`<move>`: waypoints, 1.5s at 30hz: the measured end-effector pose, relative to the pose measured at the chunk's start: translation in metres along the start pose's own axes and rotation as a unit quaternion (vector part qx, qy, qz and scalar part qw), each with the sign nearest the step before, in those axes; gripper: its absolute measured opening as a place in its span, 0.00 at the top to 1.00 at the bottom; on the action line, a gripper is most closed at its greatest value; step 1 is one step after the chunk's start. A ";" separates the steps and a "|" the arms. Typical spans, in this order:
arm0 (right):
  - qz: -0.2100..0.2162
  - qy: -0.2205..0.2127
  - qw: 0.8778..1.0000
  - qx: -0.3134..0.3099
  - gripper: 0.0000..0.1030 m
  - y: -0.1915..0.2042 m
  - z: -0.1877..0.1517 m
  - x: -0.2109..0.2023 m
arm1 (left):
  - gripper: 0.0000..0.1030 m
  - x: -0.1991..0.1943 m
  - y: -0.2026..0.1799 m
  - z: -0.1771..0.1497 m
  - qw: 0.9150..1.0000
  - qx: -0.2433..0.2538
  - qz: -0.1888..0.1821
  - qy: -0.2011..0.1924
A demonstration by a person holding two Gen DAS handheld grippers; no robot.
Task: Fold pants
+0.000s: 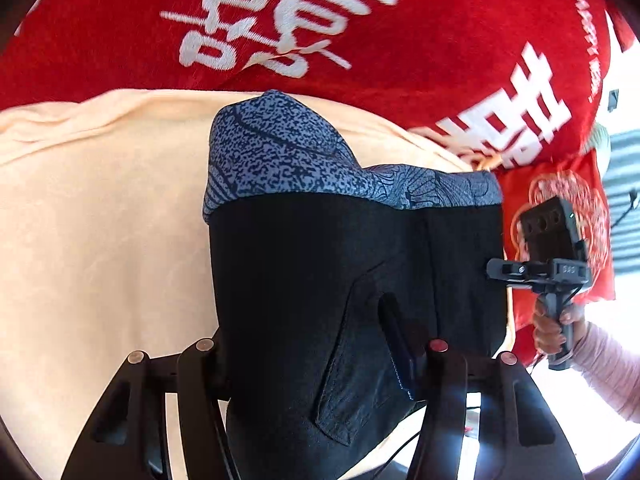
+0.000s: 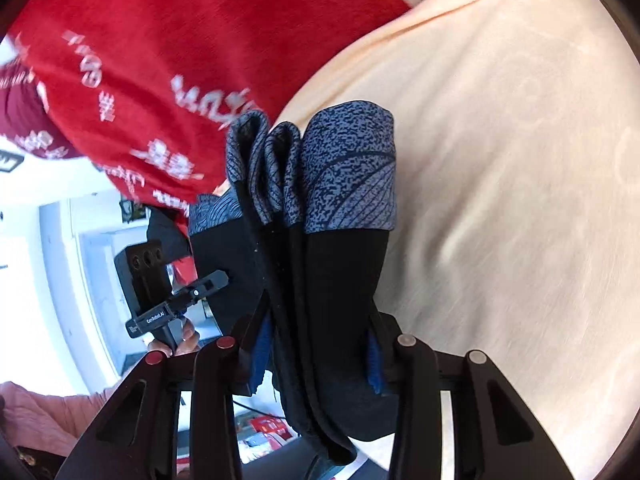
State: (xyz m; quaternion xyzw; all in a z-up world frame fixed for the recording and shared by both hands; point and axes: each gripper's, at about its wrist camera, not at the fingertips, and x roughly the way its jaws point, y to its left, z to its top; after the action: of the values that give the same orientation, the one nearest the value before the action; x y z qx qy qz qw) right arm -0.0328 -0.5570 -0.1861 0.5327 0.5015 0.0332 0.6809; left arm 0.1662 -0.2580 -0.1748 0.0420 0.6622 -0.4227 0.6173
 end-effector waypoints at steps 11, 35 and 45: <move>0.013 -0.011 1.000 0.011 0.58 0.023 -0.091 0.020 | 0.42 -0.047 0.022 -0.079 1.000 0.000 0.028 0.003; -0.267 -0.081 0.960 0.029 0.21 0.078 -0.178 0.033 | 0.00 -0.063 0.002 -0.149 0.975 0.021 0.220 -0.006; -0.389 -0.120 0.913 -0.029 0.00 0.148 -0.237 0.036 | 0.00 -0.119 -0.046 -0.184 0.954 0.089 0.281 -0.057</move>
State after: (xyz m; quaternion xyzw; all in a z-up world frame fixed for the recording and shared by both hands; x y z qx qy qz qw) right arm -0.1122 -0.3083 -0.0803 0.2756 0.5823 -0.2843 0.7100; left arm 0.0238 -0.1197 -0.0716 0.2572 0.5470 -0.2913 0.7414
